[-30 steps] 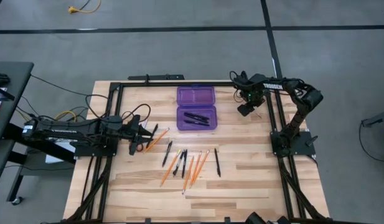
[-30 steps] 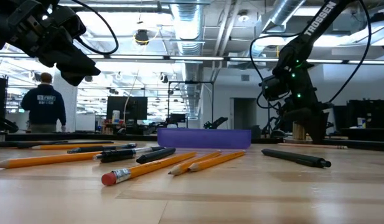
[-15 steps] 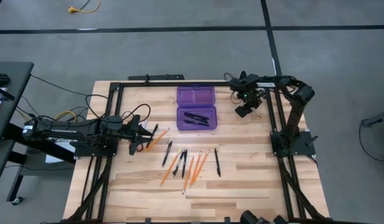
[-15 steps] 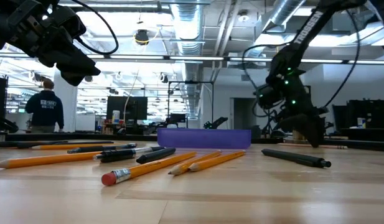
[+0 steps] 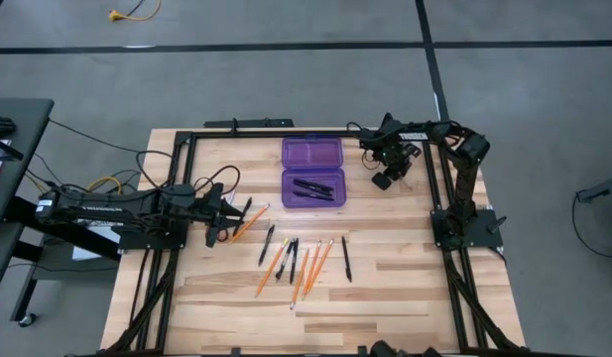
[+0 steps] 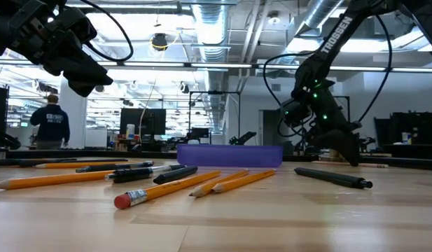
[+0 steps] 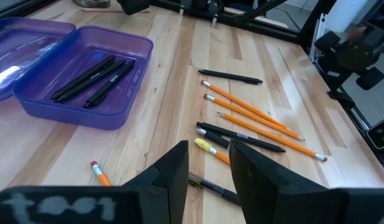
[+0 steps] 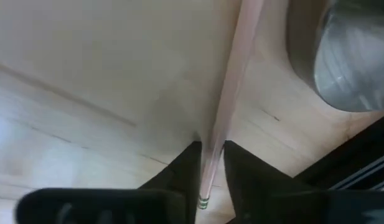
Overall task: Pick & place school supplies into a supply box
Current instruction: Put the light pink pencil into the purple supply box, then put the black pen into the the purple supply box
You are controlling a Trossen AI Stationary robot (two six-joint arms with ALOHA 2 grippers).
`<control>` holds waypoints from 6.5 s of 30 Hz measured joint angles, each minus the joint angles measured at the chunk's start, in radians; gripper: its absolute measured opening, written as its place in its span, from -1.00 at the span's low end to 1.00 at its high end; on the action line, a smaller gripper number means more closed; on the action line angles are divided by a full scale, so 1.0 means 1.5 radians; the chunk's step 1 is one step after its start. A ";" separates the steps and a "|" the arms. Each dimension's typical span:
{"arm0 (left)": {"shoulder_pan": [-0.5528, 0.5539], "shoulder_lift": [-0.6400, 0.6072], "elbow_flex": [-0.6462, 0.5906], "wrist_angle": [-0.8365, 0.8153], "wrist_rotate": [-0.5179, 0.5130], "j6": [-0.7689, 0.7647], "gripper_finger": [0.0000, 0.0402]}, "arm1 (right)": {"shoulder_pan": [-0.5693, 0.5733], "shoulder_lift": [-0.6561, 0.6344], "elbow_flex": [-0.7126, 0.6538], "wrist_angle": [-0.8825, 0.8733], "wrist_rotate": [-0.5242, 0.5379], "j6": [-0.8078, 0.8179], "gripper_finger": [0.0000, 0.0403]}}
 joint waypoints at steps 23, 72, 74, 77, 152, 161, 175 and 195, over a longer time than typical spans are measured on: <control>0.000 0.000 0.000 -0.017 0.000 -0.001 -0.48 | 0.040 -0.002 0.002 -0.020 -0.083 0.019 -0.99; 0.000 0.000 -0.001 -0.019 -0.001 -0.001 -0.48 | 0.092 -0.206 0.013 -0.001 -0.324 -0.046 -1.00; 0.000 0.000 -0.001 -0.019 -0.001 -0.001 -0.48 | 0.092 -0.206 0.013 0.003 -0.312 -0.045 -1.00; 0.000 0.000 -0.001 -0.019 -0.001 -0.001 -0.48 | 0.094 -0.206 0.013 0.009 -0.272 -0.038 -1.00; 0.000 0.000 -0.001 -0.028 -0.035 0.001 -0.48 | 0.185 -0.217 0.041 0.281 -0.203 -0.061 -0.99; 0.000 0.000 -0.001 -0.028 -0.034 0.001 -0.48 | 0.240 -0.127 0.207 0.262 -0.204 -0.108 -1.00; 0.000 0.000 -0.001 -0.031 -0.030 -0.002 -0.48 | 0.254 0.014 0.324 0.160 -0.204 -0.135 -0.94; 0.000 0.000 -0.001 -0.035 -0.024 0.049 -0.48 | 0.375 -0.102 0.325 -0.035 -0.167 0.167 -0.19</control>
